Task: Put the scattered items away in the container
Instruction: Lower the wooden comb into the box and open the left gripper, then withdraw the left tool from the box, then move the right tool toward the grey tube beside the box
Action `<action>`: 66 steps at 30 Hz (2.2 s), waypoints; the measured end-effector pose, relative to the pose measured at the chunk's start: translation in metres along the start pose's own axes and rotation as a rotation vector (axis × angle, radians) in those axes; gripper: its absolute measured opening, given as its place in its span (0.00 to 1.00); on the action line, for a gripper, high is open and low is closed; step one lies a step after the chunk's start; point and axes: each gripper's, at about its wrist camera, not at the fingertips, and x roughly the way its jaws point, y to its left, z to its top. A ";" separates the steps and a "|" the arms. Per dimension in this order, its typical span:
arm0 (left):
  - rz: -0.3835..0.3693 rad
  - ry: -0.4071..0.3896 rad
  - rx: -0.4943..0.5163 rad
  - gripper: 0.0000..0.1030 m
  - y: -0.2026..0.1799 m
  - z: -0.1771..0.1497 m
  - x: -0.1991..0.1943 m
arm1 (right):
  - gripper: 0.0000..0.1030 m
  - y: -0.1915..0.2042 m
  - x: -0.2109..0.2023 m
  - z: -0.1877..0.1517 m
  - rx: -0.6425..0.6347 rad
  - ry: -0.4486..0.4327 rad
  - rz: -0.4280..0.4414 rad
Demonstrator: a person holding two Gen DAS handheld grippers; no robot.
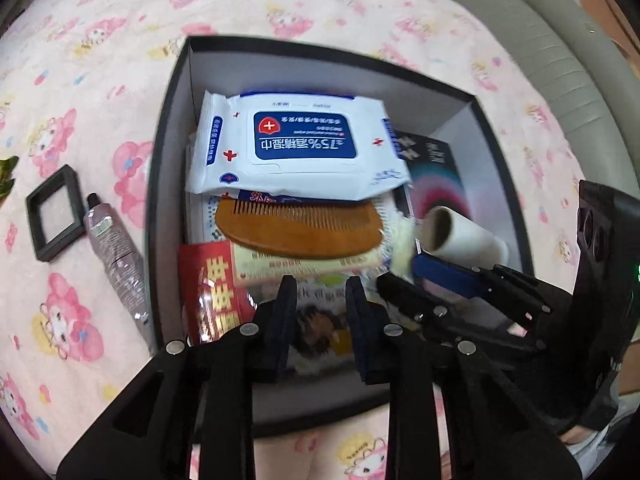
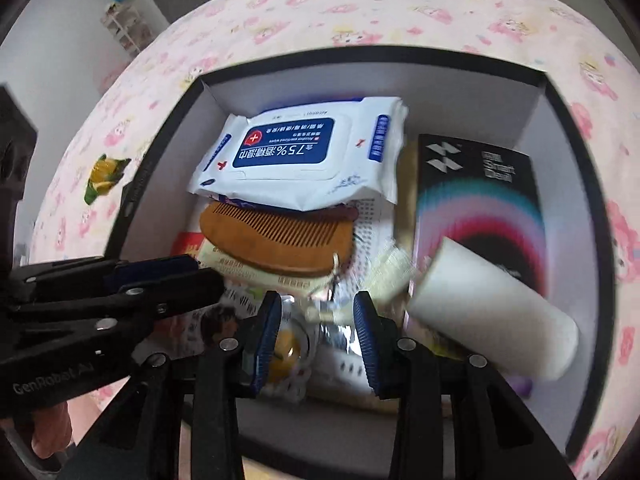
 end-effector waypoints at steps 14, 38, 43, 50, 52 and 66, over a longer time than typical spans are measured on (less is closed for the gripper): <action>-0.065 -0.194 0.065 0.37 -0.033 -0.065 -0.089 | 0.40 0.029 -0.104 -0.058 0.045 -0.192 -0.010; -0.042 -0.286 0.021 0.37 0.006 -0.121 -0.152 | 0.41 0.110 -0.118 -0.084 -0.085 -0.231 0.044; -0.033 -0.295 -0.032 0.37 0.027 -0.132 -0.156 | 0.41 0.131 -0.109 -0.085 -0.116 -0.208 0.049; -0.012 -0.310 -0.094 0.37 0.063 -0.142 -0.161 | 0.41 0.160 -0.089 -0.081 -0.154 -0.172 0.071; -0.007 -0.316 -0.115 0.37 0.073 -0.143 -0.161 | 0.41 0.168 -0.082 -0.078 -0.164 -0.162 0.081; 0.029 -0.362 -0.284 0.37 0.164 -0.134 -0.145 | 0.41 0.224 -0.014 -0.041 -0.264 -0.115 0.117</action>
